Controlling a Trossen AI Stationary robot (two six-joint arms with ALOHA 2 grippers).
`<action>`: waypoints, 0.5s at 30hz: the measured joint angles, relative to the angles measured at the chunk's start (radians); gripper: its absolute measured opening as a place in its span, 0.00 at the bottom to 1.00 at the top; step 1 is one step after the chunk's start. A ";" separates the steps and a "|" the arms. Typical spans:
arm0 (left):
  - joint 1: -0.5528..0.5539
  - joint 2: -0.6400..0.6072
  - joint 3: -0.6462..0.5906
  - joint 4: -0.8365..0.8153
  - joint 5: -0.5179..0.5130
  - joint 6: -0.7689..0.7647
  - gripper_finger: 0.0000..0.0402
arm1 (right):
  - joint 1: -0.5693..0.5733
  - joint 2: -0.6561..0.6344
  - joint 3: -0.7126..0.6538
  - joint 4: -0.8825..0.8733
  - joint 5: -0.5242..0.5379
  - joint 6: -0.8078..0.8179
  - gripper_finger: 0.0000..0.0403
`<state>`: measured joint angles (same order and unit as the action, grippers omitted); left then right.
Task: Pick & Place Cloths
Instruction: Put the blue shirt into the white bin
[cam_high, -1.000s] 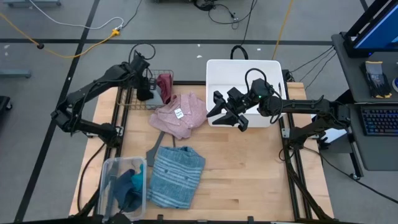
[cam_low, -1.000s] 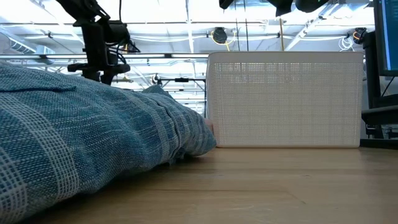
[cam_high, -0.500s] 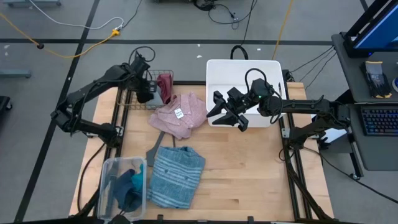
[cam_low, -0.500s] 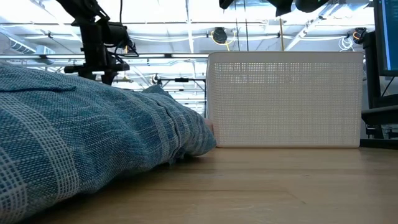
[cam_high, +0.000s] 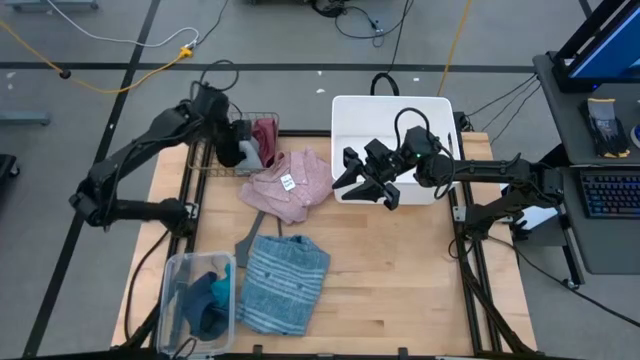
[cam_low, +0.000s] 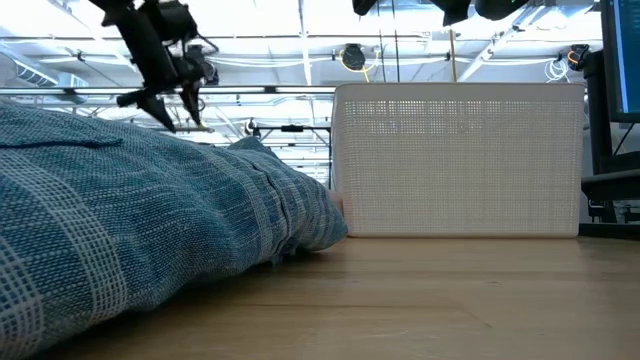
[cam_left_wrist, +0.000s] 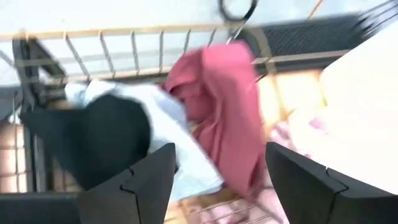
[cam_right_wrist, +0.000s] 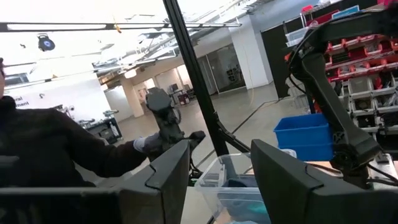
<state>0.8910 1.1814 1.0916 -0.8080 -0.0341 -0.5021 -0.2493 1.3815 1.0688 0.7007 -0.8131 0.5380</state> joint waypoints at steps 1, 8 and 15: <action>-0.007 -0.017 0.000 0.010 -0.001 -0.001 0.63 | 0.000 0.000 0.000 0.002 0.000 0.000 0.41; -0.073 -0.078 0.000 0.017 -0.011 -0.001 0.64 | 0.001 0.000 0.000 0.007 0.000 0.026 0.41; -0.227 -0.085 0.000 0.119 0.012 0.078 0.64 | 0.001 0.000 0.000 0.038 -0.003 0.021 0.41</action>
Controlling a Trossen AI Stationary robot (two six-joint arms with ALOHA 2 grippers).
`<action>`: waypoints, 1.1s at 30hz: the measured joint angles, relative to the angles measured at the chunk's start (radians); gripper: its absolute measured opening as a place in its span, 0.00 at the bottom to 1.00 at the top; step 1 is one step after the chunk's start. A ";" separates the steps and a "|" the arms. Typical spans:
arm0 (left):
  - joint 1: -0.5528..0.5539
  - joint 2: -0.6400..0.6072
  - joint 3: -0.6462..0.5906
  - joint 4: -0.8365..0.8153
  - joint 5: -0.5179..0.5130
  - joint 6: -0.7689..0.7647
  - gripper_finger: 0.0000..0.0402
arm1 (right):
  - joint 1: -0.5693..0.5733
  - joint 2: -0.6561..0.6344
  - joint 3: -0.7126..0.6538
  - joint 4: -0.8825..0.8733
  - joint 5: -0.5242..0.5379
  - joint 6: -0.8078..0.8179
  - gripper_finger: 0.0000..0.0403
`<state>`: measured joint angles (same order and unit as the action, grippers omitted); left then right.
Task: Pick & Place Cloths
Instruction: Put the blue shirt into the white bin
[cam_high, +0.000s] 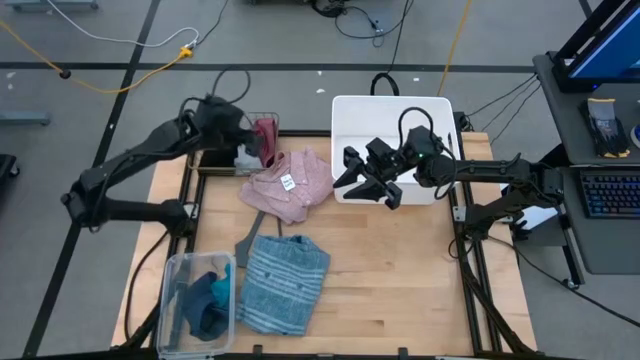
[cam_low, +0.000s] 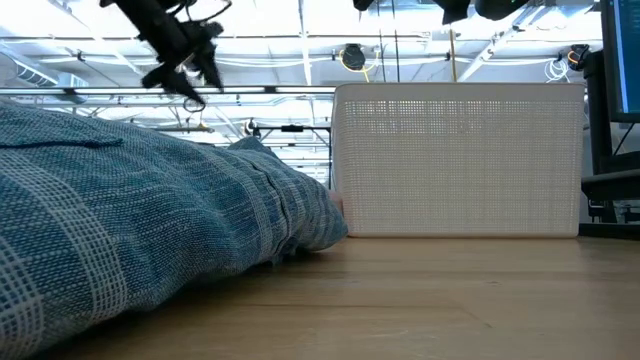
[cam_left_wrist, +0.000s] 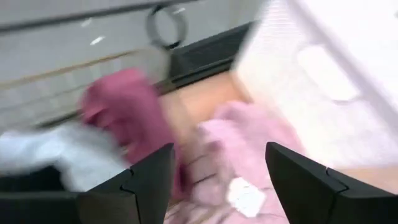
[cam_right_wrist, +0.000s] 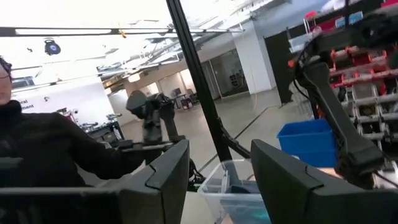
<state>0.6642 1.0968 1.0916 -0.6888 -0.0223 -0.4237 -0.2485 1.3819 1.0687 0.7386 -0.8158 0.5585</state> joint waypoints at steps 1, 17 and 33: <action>-0.025 0.000 0.000 0.030 0.012 0.020 0.64 | 0.000 0.000 0.000 0.006 0.000 -0.001 0.41; -0.399 0.000 0.000 0.309 0.077 0.176 0.64 | 0.048 -0.186 0.000 -0.145 0.015 -0.275 0.41; -0.868 0.042 0.001 0.478 -0.261 0.036 0.64 | 0.245 -0.435 0.000 -0.773 0.314 -0.497 0.41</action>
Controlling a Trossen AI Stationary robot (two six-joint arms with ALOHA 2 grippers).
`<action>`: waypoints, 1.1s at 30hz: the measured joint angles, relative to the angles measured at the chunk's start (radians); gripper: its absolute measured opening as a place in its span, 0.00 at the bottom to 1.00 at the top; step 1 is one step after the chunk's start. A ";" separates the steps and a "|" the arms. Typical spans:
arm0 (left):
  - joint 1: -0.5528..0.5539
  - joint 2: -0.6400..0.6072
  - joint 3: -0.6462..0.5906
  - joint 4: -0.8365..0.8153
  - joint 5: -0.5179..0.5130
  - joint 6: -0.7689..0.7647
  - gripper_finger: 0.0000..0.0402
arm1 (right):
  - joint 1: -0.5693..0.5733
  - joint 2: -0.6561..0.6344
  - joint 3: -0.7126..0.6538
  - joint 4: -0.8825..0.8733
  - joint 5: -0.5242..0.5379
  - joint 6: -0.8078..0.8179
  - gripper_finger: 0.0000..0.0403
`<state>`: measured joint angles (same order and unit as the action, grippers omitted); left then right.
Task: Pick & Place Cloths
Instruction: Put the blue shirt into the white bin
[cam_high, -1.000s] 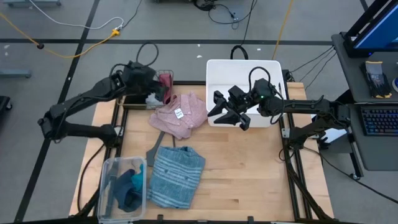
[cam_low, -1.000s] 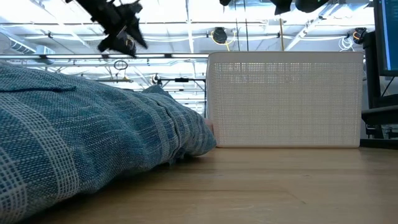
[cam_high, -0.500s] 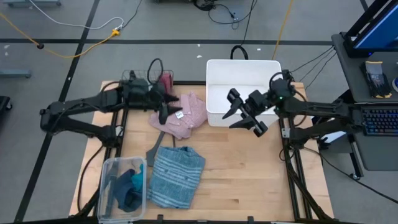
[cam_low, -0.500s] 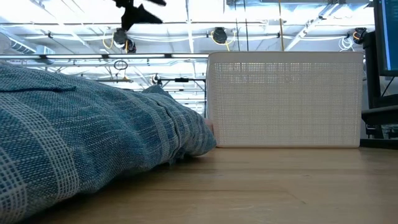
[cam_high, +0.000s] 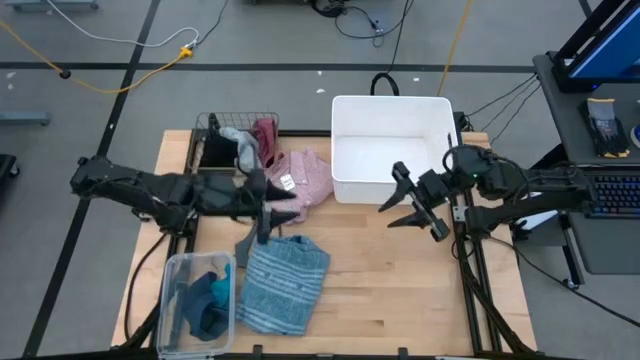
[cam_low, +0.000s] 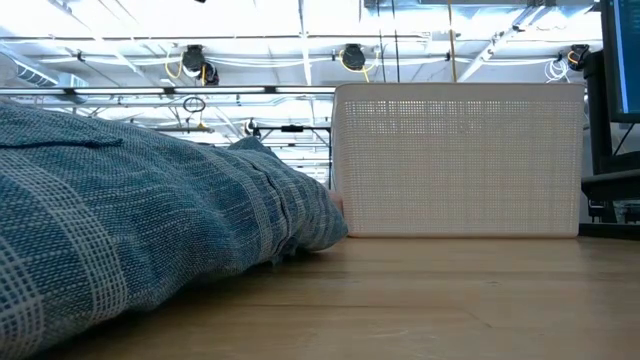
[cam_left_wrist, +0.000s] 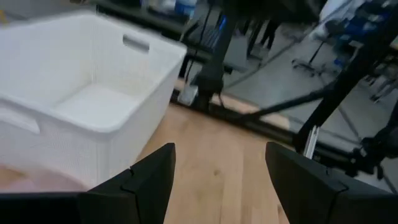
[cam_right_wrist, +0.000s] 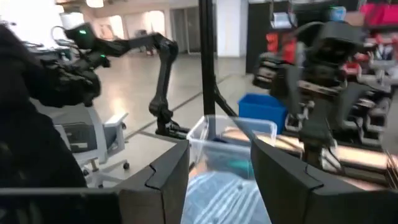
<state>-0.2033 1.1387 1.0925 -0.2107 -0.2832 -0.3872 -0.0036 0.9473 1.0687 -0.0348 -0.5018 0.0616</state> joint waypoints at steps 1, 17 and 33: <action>-0.026 0.010 -0.001 -0.003 -0.024 -0.014 0.64 | 0.010 -0.012 0.000 -0.025 0.021 -0.001 0.41; -0.248 0.200 -0.001 0.116 -0.189 -0.322 0.64 | 0.126 -0.178 0.000 -0.326 0.351 -0.048 0.41; -0.306 0.401 0.136 -0.139 -0.023 -0.792 0.63 | 0.158 -0.182 0.000 -0.329 0.348 -0.048 0.41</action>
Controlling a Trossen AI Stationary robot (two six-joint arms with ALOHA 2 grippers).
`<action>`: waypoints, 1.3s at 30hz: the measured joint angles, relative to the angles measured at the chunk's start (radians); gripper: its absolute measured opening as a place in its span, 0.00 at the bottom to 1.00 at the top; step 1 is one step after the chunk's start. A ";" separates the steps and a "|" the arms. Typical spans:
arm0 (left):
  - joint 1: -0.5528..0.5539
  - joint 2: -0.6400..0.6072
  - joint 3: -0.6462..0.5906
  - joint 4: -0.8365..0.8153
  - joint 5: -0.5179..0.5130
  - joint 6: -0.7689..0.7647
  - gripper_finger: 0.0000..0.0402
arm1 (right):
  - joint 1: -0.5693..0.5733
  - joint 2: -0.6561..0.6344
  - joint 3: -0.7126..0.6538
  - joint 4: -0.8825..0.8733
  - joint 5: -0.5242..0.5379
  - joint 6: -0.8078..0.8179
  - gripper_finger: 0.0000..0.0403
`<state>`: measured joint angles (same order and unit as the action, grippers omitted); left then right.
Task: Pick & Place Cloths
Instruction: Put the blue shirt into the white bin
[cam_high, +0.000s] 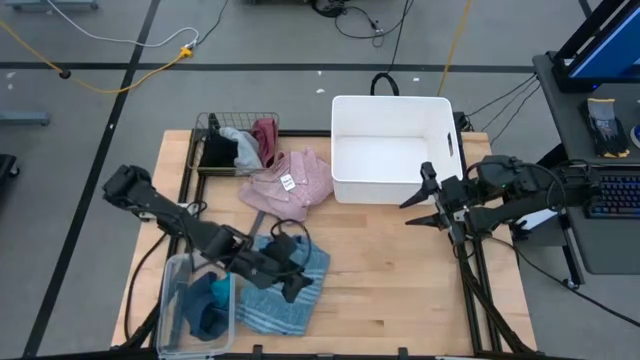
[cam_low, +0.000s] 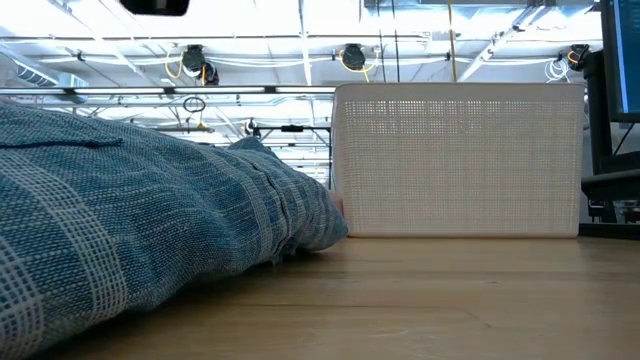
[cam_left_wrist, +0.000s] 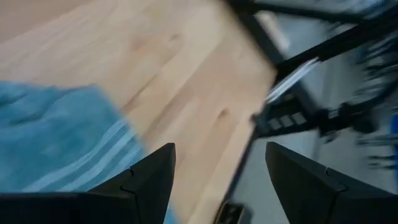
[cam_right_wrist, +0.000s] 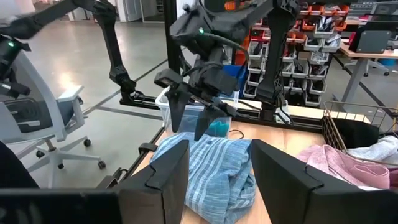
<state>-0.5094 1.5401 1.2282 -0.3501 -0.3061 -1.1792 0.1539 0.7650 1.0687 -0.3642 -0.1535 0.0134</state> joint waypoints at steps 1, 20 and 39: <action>0.003 0.015 0.044 -0.075 0.011 -0.016 0.63 | 0.000 0.000 0.000 -0.001 0.000 0.000 0.41; 0.073 0.227 0.269 -0.697 0.182 -0.451 0.63 | 0.000 0.000 0.000 -0.008 -0.005 -0.003 0.41; 0.056 0.298 0.268 -0.818 0.277 -0.713 0.63 | 0.000 0.000 0.000 -0.015 -0.005 -0.004 0.41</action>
<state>-0.4537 1.8379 1.4963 -1.1683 -0.0293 -1.8918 0.1535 0.7654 1.0687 -0.3794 -0.1581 0.0097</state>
